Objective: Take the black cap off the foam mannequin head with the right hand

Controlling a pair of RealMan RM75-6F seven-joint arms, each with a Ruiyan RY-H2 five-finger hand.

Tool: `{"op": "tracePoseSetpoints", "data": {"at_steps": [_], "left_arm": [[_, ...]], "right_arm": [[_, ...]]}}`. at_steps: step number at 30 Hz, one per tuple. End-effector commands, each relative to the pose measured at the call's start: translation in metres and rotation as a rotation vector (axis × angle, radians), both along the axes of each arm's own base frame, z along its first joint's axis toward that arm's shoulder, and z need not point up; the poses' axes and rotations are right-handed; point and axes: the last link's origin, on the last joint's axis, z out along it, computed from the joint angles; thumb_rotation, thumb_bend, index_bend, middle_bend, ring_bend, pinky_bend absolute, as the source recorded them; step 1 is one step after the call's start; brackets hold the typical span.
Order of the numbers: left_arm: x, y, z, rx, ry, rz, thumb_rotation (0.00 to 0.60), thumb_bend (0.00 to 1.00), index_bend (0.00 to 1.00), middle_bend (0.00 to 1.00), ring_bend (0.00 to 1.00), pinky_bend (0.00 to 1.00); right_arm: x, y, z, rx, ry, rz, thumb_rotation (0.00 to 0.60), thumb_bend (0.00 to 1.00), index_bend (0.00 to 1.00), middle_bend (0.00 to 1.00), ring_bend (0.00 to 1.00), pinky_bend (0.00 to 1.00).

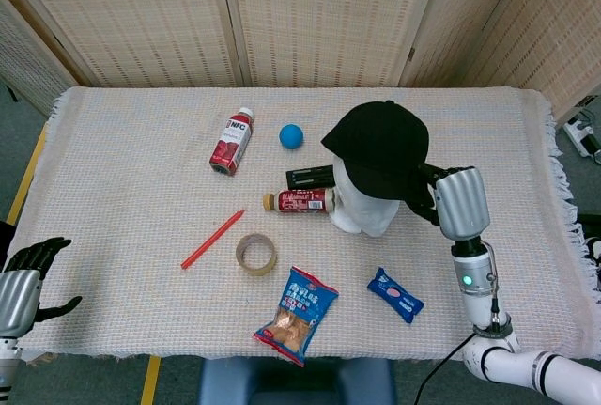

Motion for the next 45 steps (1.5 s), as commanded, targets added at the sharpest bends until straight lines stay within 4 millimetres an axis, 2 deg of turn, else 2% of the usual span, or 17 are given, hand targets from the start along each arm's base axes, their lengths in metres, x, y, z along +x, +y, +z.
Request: {"op": "tracePoseSetpoints", "data": {"at_steps": [1,9,15,22,31,33,36,38,39,40,41,42,44,45], "left_arm": [[0.000,0.001,-0.001,-0.002,0.001,-0.003,0.600,0.09,0.22,0.21,0.19,0.21],[0.002,0.004,-0.004,-0.009,0.001,-0.009,0.600,0.09,0.22,0.21,0.19,0.21],[0.004,0.005,-0.007,-0.017,0.000,-0.016,0.600,0.09,0.22,0.21,0.19,0.21],[0.009,0.006,-0.009,-0.020,0.002,-0.030,0.600,0.09,0.22,0.21,0.19,0.21],[0.012,0.004,-0.007,-0.018,0.008,-0.032,0.600,0.09,0.22,0.21,0.19,0.21],[0.012,0.003,-0.006,-0.017,0.010,-0.031,0.600,0.09,0.22,0.21,0.19,0.21],[0.013,0.003,-0.006,-0.018,0.011,-0.030,0.600,0.09,0.22,0.21,0.19,0.21],[0.013,0.002,-0.006,-0.021,0.013,-0.029,0.600,0.09,0.22,0.21,0.19,0.21],[0.013,0.002,-0.006,-0.021,0.012,-0.029,0.600,0.09,0.22,0.21,0.19,0.21],[0.013,0.002,-0.006,-0.020,0.012,-0.029,0.600,0.09,0.22,0.21,0.19,0.21],[0.012,0.002,-0.006,-0.020,0.011,-0.029,0.600,0.09,0.22,0.21,0.19,0.21],[0.012,0.002,-0.006,-0.020,0.011,-0.029,0.600,0.09,0.21,0.21,0.19,0.21],[0.013,0.002,-0.006,-0.021,0.010,-0.030,0.600,0.09,0.21,0.21,0.19,0.21],[0.013,0.002,-0.006,-0.021,0.010,-0.031,0.600,0.09,0.21,0.21,0.19,0.21]], "right_arm": [[0.000,-0.009,0.010,-0.042,0.016,-0.012,0.600,0.43,0.81,0.75,0.99,1.00],[-0.018,-0.028,0.041,-0.130,0.087,-0.078,0.600,0.43,0.81,0.75,0.99,1.00],[-0.052,-0.028,0.053,-0.124,0.168,-0.171,0.600,0.43,0.82,0.75,0.99,1.00],[-0.098,-0.025,0.034,-0.017,0.215,-0.267,0.600,0.43,0.82,0.75,0.99,1.00],[-0.128,-0.026,-0.009,0.126,0.229,-0.327,0.600,0.43,0.79,0.74,0.97,1.00],[-0.130,-0.026,-0.015,0.145,0.224,-0.339,0.600,0.43,0.73,0.71,0.90,1.00],[-0.135,-0.024,-0.024,0.193,0.222,-0.371,0.600,0.39,0.52,0.59,0.69,0.96],[-0.137,-0.022,-0.028,0.240,0.216,-0.394,0.600,0.30,0.32,0.44,0.49,0.80],[-0.138,-0.020,-0.028,0.255,0.207,-0.404,0.600,0.22,0.18,0.33,0.35,0.63],[-0.138,-0.018,-0.028,0.269,0.199,-0.412,0.600,0.15,0.08,0.25,0.25,0.50],[-0.138,-0.016,-0.027,0.276,0.191,-0.417,0.600,0.09,0.02,0.19,0.16,0.40],[-0.138,-0.014,-0.026,0.283,0.184,-0.422,0.600,0.05,0.01,0.15,0.12,0.35],[-0.137,-0.007,-0.022,0.299,0.175,-0.431,0.599,0.00,0.00,0.06,0.03,0.24],[-0.137,-0.004,-0.020,0.305,0.174,-0.434,0.595,0.00,0.00,0.04,0.01,0.21]]}}
